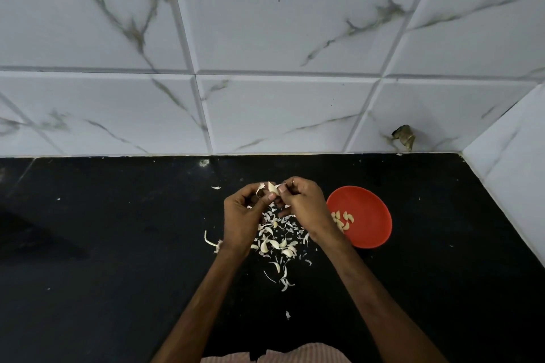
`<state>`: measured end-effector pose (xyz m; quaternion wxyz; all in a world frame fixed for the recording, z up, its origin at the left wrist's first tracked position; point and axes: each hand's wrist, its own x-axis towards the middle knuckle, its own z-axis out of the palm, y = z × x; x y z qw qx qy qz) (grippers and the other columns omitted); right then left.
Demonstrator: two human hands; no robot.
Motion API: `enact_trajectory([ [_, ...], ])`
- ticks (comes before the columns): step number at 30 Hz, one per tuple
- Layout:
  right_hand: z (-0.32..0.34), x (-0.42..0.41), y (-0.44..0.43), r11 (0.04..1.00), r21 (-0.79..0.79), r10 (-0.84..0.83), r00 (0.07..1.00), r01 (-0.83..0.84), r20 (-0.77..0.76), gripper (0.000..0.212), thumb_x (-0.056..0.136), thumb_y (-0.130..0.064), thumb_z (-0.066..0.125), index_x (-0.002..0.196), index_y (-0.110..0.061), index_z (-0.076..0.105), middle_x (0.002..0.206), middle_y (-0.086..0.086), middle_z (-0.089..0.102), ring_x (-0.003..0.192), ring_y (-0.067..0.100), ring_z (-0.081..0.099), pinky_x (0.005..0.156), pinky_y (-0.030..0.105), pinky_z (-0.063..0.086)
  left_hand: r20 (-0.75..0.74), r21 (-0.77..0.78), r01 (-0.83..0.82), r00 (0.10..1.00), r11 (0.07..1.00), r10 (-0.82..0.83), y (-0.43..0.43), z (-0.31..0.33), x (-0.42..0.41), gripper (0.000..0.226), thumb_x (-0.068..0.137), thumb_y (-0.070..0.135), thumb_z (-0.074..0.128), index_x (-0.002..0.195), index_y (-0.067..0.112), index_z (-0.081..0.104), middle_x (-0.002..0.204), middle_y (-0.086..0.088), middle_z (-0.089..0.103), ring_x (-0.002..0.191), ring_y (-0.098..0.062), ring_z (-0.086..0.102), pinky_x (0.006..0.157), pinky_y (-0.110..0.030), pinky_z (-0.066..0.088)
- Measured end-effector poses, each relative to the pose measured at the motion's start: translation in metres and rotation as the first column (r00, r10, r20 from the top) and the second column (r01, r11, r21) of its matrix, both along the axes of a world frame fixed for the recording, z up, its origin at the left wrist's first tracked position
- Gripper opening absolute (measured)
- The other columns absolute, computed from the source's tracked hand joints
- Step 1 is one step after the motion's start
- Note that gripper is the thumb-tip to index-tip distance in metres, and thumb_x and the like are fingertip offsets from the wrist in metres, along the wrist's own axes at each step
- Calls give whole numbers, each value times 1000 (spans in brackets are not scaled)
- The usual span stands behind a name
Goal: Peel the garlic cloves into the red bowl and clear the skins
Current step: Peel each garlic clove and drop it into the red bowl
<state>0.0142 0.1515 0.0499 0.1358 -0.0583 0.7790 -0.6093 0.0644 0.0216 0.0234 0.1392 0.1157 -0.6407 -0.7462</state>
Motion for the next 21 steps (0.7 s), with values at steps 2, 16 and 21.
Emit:
enact_trajectory([
  [2, 0, 1, -2, 1000, -4, -4, 1000, 4, 9, 11, 101, -10, 57, 96, -10, 67, 83, 5, 70, 70, 10, 69, 64, 36, 62, -9, -7, 1, 1000, 1000, -2, 0, 1, 0, 19, 87, 4, 73, 103, 14, 76, 86, -12, 73, 66, -15, 57, 55, -21, 48],
  [16, 1, 4, 5, 952, -281, 124, 992, -124, -18, 31, 96, 2, 61, 119, -17, 70, 96, 3, 69, 83, 10, 64, 62, 26, 55, -51, 7, -47, 998, 999, 48, -4, 6, 1, 14, 75, 19, 80, 86, 13, 76, 76, -3, 75, 60, -3, 63, 54, -13, 47],
  [21, -1, -1, 11, 944, -256, 194, 978, -209, -82, 34, 97, 0, 60, 117, -24, 74, 109, 3, 71, 80, 22, 57, 60, 24, 54, -70, -32, -20, 997, 999, 17, -6, 5, 2, 10, 77, 19, 81, 85, 14, 76, 73, -1, 73, 59, -2, 62, 54, -14, 47],
])
